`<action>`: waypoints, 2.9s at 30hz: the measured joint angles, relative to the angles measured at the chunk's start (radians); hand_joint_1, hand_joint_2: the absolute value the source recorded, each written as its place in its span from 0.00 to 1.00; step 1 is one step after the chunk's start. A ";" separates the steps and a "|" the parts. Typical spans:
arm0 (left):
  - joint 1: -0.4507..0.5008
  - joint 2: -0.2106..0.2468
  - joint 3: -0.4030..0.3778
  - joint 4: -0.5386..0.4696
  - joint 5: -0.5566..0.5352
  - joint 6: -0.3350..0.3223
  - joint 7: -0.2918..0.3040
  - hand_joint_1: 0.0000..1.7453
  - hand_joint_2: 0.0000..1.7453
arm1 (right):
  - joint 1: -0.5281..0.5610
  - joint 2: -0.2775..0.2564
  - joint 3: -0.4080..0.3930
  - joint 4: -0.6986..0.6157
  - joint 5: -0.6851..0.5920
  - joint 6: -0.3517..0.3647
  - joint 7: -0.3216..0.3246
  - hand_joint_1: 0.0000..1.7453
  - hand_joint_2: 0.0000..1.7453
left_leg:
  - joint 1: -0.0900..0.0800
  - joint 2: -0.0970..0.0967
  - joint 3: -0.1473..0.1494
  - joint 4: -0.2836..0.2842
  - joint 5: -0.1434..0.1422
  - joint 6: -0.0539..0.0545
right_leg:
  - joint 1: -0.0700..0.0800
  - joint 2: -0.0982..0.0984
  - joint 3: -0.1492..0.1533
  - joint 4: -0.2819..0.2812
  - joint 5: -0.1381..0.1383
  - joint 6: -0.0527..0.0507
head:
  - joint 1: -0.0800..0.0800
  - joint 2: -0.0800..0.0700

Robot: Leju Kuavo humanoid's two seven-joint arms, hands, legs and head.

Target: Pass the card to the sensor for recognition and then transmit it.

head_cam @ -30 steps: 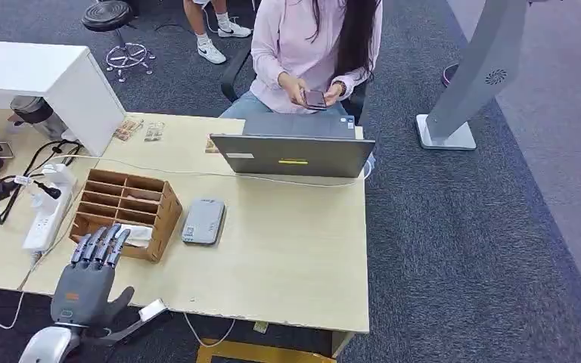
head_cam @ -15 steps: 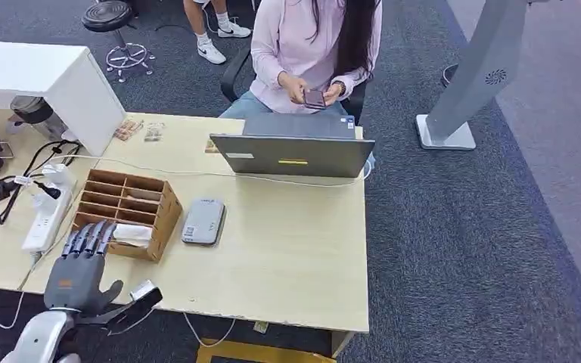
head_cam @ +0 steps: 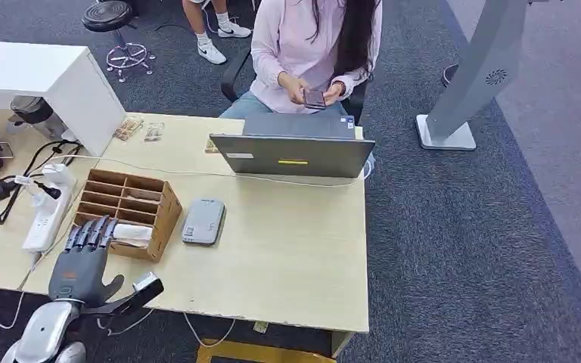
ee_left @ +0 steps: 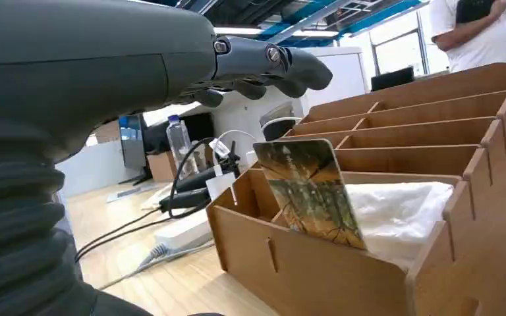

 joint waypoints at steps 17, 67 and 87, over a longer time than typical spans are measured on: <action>-0.024 0.000 0.000 0.012 0.040 0.003 0.008 0.00 1.00 | 0.000 0.002 0.000 0.000 0.032 0.015 0.007 0.00 1.00 | 0.000 0.000 0.000 0.000 0.000 0.000 | 0.000 0.000 0.000 0.000 0.000 0.000 | 0.000 0.000; -0.081 -0.001 -0.002 0.064 0.038 -0.035 0.009 1.00 1.00 | -0.003 0.005 0.000 0.000 0.058 0.016 -0.003 0.00 1.00 | 0.000 0.000 0.000 0.000 0.000 0.000 | 0.000 0.000 0.000 0.000 0.000 0.000 | 0.000 0.000; -0.073 -0.010 -0.009 0.066 0.080 -0.022 -0.012 1.00 1.00 | -0.002 0.005 0.000 0.000 0.063 0.022 -0.015 0.00 0.00 | 0.000 0.000 0.000 0.000 0.000 0.000 | 0.000 0.000 0.000 0.000 0.000 0.000 | 0.000 0.000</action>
